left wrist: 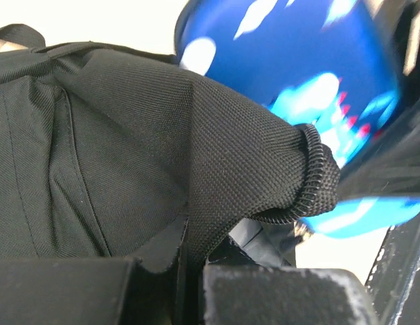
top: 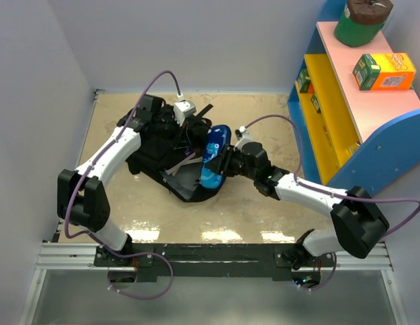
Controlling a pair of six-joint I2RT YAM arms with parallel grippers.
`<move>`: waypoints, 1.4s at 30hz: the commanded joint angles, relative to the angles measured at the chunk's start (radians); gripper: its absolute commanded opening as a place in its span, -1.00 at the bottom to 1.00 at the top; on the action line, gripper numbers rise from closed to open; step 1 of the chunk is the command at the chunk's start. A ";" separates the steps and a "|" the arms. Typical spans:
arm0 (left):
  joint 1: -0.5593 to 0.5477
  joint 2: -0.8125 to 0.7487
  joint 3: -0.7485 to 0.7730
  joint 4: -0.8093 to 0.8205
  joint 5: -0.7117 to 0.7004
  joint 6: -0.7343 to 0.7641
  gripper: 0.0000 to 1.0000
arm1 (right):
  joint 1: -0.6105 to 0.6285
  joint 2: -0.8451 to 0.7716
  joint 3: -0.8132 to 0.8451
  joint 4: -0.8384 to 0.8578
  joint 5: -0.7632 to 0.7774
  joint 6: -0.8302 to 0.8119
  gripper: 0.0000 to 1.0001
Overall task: Pack the student bag
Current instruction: Pick up the stationery from the center of the board, then place the stationery in the student bag.
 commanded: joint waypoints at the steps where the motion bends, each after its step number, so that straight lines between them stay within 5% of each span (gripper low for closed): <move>1: -0.023 -0.025 0.063 0.032 0.107 -0.059 -0.92 | 0.044 0.078 0.058 -0.027 0.003 0.004 -0.36; 7: -0.024 -0.057 0.066 0.090 0.052 -0.111 -0.92 | 0.176 0.195 0.084 -0.052 0.115 0.083 -0.42; 14: -0.026 -0.081 0.055 0.085 0.105 -0.106 -0.91 | 0.194 0.256 0.111 -0.082 0.151 0.086 -0.44; 24: -0.026 -0.051 0.095 -0.171 0.292 0.129 -0.91 | 0.179 0.462 0.554 -0.285 0.463 -0.020 -0.42; 28: -0.029 -0.023 0.140 -0.319 0.303 0.250 -0.92 | 0.180 0.522 0.656 -0.242 0.428 -0.075 -0.15; 33: -0.028 -0.023 0.132 -0.332 0.280 0.272 -0.92 | 0.180 0.554 0.638 -0.285 0.521 -0.049 0.62; 42: -0.028 -0.037 0.084 -0.221 0.237 0.195 -0.92 | 0.188 0.448 0.504 -0.557 0.638 0.057 0.62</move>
